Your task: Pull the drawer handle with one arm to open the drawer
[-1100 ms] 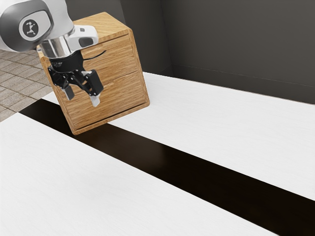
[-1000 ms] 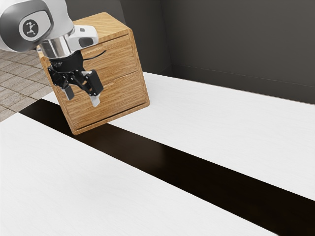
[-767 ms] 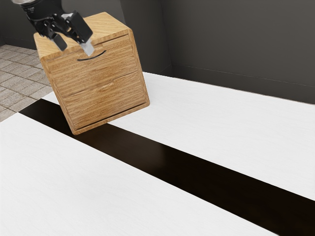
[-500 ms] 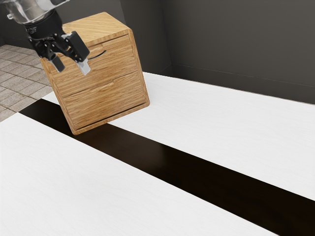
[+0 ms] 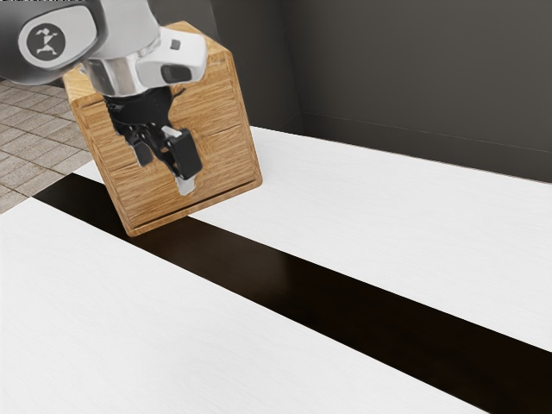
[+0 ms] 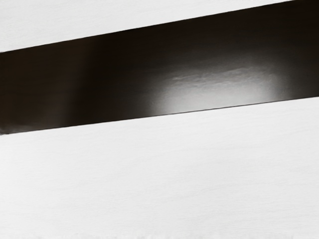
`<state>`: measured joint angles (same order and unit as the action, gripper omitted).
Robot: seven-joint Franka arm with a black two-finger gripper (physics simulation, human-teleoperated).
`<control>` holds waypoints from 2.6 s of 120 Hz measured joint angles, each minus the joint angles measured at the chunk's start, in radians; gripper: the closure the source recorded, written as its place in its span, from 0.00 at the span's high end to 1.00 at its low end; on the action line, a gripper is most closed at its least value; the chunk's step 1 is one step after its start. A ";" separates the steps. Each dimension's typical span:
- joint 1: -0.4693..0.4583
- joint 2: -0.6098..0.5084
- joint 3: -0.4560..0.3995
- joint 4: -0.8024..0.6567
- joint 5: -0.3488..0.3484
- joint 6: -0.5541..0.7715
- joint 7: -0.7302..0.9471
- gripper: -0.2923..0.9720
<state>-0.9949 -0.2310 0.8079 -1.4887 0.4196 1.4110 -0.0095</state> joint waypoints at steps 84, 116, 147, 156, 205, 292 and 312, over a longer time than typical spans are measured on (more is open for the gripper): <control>-0.978 -0.217 0.887 0.275 0.327 -0.029 0.097 0.77; -0.977 -0.321 0.844 0.321 0.482 -0.010 0.184 0.77; -0.963 -0.375 0.758 0.320 0.612 0.013 0.260 0.77; -0.968 -0.378 0.752 0.316 0.606 0.026 0.279 0.77; -1.006 -0.397 0.860 0.352 0.607 0.127 0.365 0.77; -1.225 -0.601 0.997 0.662 0.741 0.292 0.581 0.77; -1.248 -0.609 1.009 0.687 0.760 0.336 0.626 0.77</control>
<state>-2.2433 -0.8397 1.8168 -0.8019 1.1792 1.7472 0.6167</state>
